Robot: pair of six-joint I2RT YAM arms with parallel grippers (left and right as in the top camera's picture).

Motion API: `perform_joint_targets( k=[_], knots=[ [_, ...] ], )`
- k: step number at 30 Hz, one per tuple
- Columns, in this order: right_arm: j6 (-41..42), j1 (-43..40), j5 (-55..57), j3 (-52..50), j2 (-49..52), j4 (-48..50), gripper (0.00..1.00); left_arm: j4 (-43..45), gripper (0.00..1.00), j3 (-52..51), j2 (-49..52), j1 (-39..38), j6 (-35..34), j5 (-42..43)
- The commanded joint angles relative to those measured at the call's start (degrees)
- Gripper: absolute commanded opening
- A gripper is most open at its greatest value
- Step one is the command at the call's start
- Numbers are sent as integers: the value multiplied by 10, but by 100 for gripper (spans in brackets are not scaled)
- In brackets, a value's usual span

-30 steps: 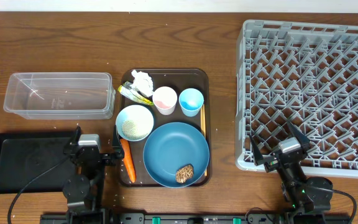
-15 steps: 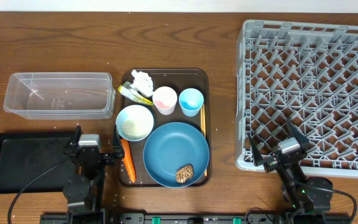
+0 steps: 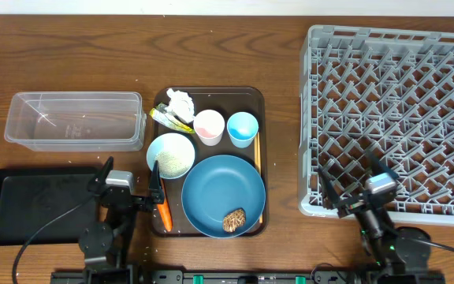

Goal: Sort waste into correct bins and load items into the dishwasher rack
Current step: 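Reach the left gripper to the pink cup and grasp it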

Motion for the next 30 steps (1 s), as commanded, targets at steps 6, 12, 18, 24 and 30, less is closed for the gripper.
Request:
perform_joint_targets(
  k=[6, 12, 18, 24, 30],
  knots=[
    [60, -9, -13, 276, 239, -120, 99, -150, 98, 250, 199, -2, -53, 72],
    [52, -9, -26, 557, 501, -381, 99, -311, 98, 488, 445, -2, -53, 160],
    [0, -9, -31, 778, 696, -553, 99, -475, 98, 682, 634, -2, -55, 231],
    [39, -7, -94, 807, 768, -551, 99, -489, 98, 709, 711, -2, -85, 246],
    [76, 38, -14, 807, 810, -577, 99, -466, 98, 709, 758, -34, -98, 212]
  ],
)
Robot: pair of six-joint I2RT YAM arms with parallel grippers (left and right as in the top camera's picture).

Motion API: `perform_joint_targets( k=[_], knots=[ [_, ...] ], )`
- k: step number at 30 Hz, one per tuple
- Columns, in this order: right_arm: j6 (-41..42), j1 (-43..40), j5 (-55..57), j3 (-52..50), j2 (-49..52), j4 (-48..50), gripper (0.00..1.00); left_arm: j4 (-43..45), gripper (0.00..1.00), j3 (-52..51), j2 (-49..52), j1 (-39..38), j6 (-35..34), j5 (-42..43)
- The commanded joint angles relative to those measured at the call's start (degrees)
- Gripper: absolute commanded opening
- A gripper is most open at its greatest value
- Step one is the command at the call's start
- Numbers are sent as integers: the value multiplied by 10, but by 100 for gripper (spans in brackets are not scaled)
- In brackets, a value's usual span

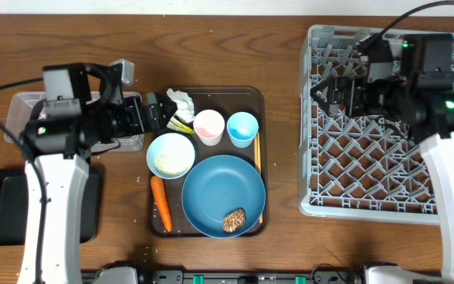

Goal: Sort waste into correct bins and load items into the dishwasher rack
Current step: 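Reach the left gripper to the pink cup and grasp it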

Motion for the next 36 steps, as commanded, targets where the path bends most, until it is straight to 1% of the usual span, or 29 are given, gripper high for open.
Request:
perform_joint_targets(
  k=[1, 3, 5, 7, 13, 14, 15, 16, 21, 25, 29, 30, 31, 36],
  knots=[
    [35, 38, 68, 12, 17, -11, 99, 1, 98, 11, 22, -40, -12, -46],
    [59, 67, 138, 12, 26, -14, 99, -2, 98, 11, 38, -83, -12, -146],
    [78, 89, 171, 12, 30, -12, 99, -7, 98, 11, 52, -121, -12, -233],
    [96, 105, 181, 12, 32, -9, 99, 0, 98, 11, 63, -153, -12, -283],
    [99, 110, 181, 12, 32, -8, 99, 58, 98, 11, 91, -189, -12, -300],
    [99, 110, 181, 12, 32, -9, 99, 57, 93, 11, 100, -190, -14, -312],
    [99, 110, 181, 12, 32, -10, 99, 55, 85, 11, 110, -190, -23, -323],
    [99, 109, 181, 12, 32, -10, 99, 53, 82, 10, 123, -190, -32, -328],
    [99, 111, 181, 12, 32, -11, 99, 54, 82, 10, 191, -189, -50, -325],
    [99, 111, 181, 12, 32, -12, 99, 68, 78, 10, 230, -189, -51, -312],
    [99, 111, 181, 12, 32, -12, 99, 74, 61, 10, 257, -189, -51, -295],
    [99, 111, 181, 12, 32, -12, 99, 76, 59, 10, 262, -189, -51, -293],
    [99, 111, 181, 12, 32, -12, 99, 80, 52, 9, 268, -189, -50, -293],
    [99, 111, 181, 12, 32, -12, 99, 96, 26, 3, 291, -189, -51, -291]
  ],
)
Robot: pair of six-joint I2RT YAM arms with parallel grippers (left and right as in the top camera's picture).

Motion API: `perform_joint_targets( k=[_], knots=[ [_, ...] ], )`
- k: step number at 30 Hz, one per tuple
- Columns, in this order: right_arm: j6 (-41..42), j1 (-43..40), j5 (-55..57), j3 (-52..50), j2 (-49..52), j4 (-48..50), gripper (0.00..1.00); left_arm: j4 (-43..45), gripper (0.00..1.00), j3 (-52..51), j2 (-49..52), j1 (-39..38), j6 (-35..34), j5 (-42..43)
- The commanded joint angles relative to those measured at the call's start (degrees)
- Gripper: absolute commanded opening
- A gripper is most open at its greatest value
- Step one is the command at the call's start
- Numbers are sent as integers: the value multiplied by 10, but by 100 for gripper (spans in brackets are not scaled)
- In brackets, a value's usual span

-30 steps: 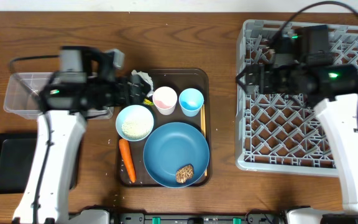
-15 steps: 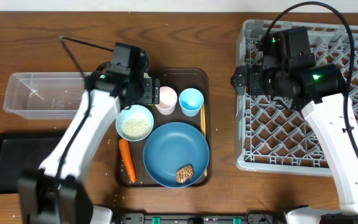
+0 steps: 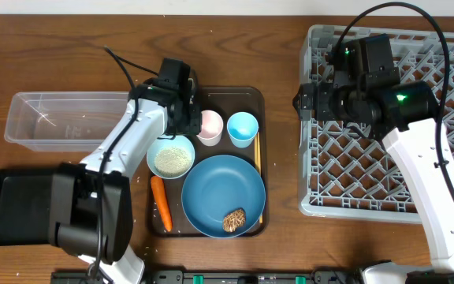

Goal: Sort waste into correct bins and load items into the dishwasher rack
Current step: 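Reach the left gripper to the pink cup and grasp it, then lift the pink cup and hand it to the right gripper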

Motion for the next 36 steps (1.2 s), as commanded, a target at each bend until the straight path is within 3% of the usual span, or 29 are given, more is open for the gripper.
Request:
perform_joint_targets(
  k=[1, 7, 18, 22, 28, 32, 36],
  knots=[
    [7, 2, 6, 12, 2, -1, 99, 2, 23, 3, 19, 0, -2, 7],
    [7, 2, 8, 12, 2, -1, 99, 11, 6, 3, 19, 0, -3, 13],
    [5, -5, 7, 12, 1, 1, 99, -108, 6, 93, -89, 33, 0, 36],
    [-2, -30, -56, 12, -5, 27, 99, -104, 6, 98, -155, 50, 21, 170],
    [-168, -81, -416, 12, -19, 94, 96, -65, 6, 98, -186, 70, 47, 409],
    [-215, -88, -588, 12, -20, 104, 89, -10, 6, 98, -184, 72, 46, 547],
    [-250, -64, -640, 12, -20, 109, 89, 39, 6, 98, -184, 71, 41, 631]
  ],
)
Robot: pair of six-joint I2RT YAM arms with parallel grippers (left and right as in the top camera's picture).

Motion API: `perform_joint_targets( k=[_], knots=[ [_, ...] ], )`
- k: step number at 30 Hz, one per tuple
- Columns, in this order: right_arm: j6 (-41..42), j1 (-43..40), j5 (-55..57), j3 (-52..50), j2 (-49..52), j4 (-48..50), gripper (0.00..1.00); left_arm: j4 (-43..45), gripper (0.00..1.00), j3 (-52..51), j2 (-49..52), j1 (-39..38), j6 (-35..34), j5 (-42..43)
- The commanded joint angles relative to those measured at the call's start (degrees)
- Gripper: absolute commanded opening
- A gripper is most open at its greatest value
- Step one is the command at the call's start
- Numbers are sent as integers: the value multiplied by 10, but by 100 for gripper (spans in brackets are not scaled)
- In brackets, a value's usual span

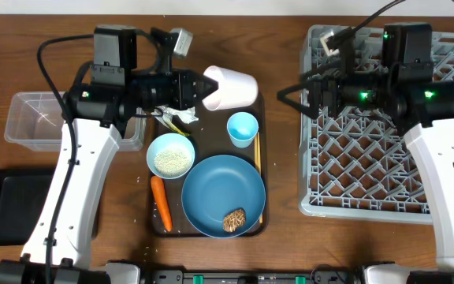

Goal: Sort waste into correct bins and load items into the dishwasher rack
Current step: 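Lift the pink cup and hand it to the right gripper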

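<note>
My left gripper (205, 87) is shut on the rim of a white cup (233, 87). It holds the cup tipped on its side above the back edge of the brown tray (208, 95). On the tray are a small blue cup (242, 126), a bowl of rice (170, 155), a blue plate (219, 189) with a brown food scrap (234, 220), a carrot (161, 203), chopsticks (256, 162), and a crumpled paper with a yellow wrapper (177, 120). My right gripper (288, 96) hovers open, with nothing in it, at the left edge of the grey dishwasher rack (392, 142).
A clear plastic bin (30, 118) lies left of the tray, partly under my left arm. A black tray (6, 205) sits at the front left. The rack fills the right side of the wooden table (282, 237).
My left gripper was down at the cup standing on the tray. Now it is shut on the cup, which is lifted and tipped sideways above the tray's back edge. The right gripper has shifted slightly left.
Both arms were first folded at the table's front edge. Then the left arm was over the clear bin and the right over the rack. After that the left gripper was at the cup on the tray, and now it holds the cup in the air.
</note>
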Motion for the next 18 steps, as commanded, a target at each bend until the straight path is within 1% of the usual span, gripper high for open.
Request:
perform_joint_targets(
  k=[1, 7, 11, 12, 15, 18],
  knots=[
    [-73, 21, -135, 11, -13, 8, 91, 18, 6, 3, 1, 2, 2, 139],
    [-84, 68, -160, 11, -13, 70, 95, 39, 6, 3, 1, 2, -4, 206],
    [-95, 96, -160, 11, -13, 92, 93, 54, 6, 3, 1, 2, -4, 238],
    [-95, 103, -156, 11, -13, 96, 92, 54, 6, 3, 1, 2, -4, 240],
    [-95, 116, -147, 11, -13, 105, 78, 54, 6, 3, 1, 2, -6, 240],
    [-94, 118, -147, 11, -13, 107, 73, 54, 6, 3, 1, 2, -6, 240]
  ],
)
